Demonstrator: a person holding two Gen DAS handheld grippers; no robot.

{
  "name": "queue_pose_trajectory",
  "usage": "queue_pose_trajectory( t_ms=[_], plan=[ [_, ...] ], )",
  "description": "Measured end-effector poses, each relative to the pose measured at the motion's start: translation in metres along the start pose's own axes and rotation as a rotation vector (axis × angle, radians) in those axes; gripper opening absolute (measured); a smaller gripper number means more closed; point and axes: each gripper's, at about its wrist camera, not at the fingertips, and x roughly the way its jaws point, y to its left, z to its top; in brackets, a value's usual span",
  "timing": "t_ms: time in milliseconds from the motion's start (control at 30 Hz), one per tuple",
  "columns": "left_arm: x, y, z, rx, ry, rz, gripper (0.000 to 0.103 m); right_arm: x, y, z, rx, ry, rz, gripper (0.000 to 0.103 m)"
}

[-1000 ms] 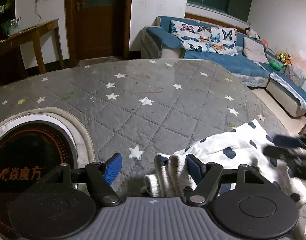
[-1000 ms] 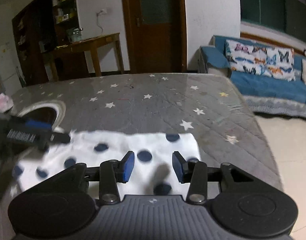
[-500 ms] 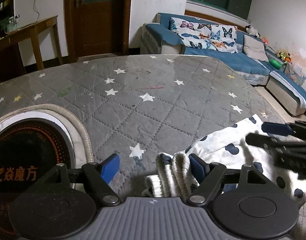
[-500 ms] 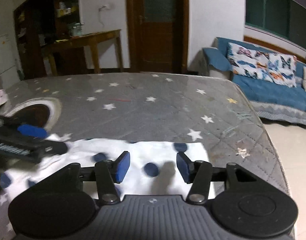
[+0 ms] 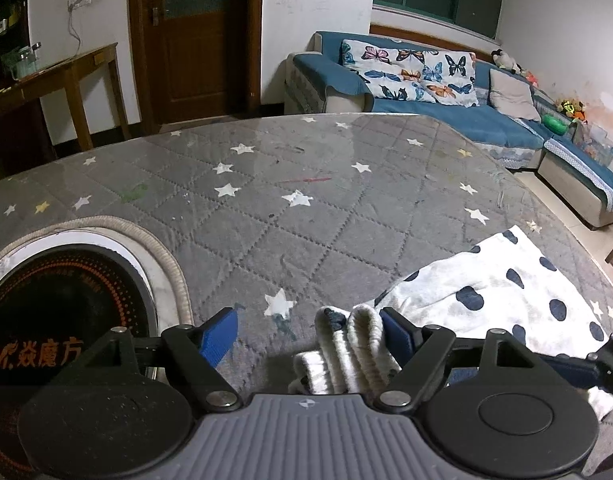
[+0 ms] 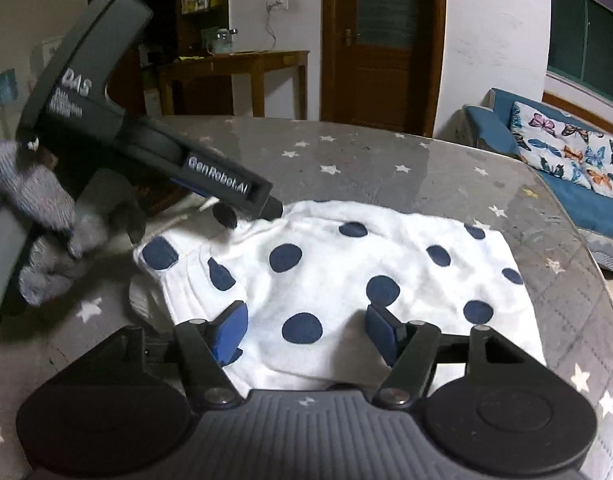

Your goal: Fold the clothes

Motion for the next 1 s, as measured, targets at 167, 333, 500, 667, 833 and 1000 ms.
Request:
queue_pose_trajectory(
  t_ms=[167, 333, 500, 667, 833, 1000],
  plan=[
    [-0.009, -0.001, -0.001, 0.003, -0.017, 0.003, 0.082, -0.007, 0.0, -0.003, 0.023, -0.034, -0.031, 0.081],
    [-0.019, -0.004, -0.003, 0.012, -0.027, 0.001, 0.085, -0.007, 0.001, -0.008, 0.028, -0.052, -0.057, 0.088],
    [-0.031, -0.007, -0.008, 0.018, -0.045, -0.01, 0.092, -0.003, -0.002, -0.012, 0.049, -0.06, -0.072, 0.1],
    [-0.041, -0.009, -0.012, 0.021, -0.067, -0.021, 0.102, -0.001, -0.006, -0.014, 0.067, -0.049, -0.072, 0.103],
    [-0.047, -0.009, -0.015, 0.013, -0.072, -0.028, 0.103, 0.002, -0.011, -0.015, 0.088, -0.027, -0.062, 0.103],
    [-0.051, -0.008, -0.019, -0.002, -0.077, -0.034, 0.103, 0.003, -0.015, -0.018, 0.109, -0.013, -0.048, 0.103]
  ],
)
